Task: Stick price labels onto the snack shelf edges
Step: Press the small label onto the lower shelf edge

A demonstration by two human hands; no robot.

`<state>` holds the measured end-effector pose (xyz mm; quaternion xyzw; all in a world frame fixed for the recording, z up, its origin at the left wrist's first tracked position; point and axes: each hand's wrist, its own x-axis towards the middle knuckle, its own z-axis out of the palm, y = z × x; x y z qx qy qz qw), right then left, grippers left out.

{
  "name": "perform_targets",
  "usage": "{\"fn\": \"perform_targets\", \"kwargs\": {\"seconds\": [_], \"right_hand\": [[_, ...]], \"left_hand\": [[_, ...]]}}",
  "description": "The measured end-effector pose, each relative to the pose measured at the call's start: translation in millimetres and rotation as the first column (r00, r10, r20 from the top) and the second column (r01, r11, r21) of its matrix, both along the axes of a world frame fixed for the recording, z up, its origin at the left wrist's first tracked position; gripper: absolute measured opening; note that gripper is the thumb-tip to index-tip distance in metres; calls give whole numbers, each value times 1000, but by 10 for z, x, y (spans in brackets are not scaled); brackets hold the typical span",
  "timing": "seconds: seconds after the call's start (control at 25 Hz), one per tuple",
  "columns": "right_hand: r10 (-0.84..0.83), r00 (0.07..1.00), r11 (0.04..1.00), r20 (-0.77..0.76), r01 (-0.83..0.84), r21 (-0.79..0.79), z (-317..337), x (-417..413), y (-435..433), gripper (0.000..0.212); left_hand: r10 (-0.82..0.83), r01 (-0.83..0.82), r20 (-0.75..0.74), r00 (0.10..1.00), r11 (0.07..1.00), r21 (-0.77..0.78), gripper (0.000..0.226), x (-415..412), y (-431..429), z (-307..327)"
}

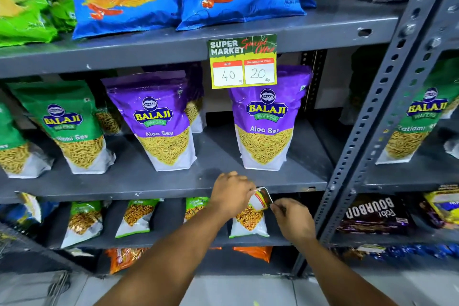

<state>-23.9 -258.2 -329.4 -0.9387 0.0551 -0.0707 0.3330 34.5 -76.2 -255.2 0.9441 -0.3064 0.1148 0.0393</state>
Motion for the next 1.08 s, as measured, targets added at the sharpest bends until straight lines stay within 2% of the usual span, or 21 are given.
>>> {"fn": "perform_targets", "kwargs": {"seconds": [0.08,0.12,0.36,0.44,0.6,1.08], "right_hand": [[94,995,983,14,-91,-161,-25,-92,-75,16],[109,994,976,16,-104,-189,-29,-130,-106,16],[0,991,986,137,22,-163,213,26,-112,17],[-22,990,980,138,48,-193,293,90,-112,19],[-54,998,966,30,60,-251,385,180,-82,20],[-62,996,946,-60,39,-323,501,308,-56,25]], "left_hand": [[0,0,8,1000,999,-54,20,-115,137,-110],[14,-15,-1,1000,997,-75,19,-169,192,-157],[187,-184,13,982,977,-110,12,-275,183,-95],[228,-224,49,972,972,-75,13,-264,156,-64],[279,-283,68,958,958,53,21,-228,114,-56],[326,-321,-1,945,929,185,9,-93,93,-15]]}}
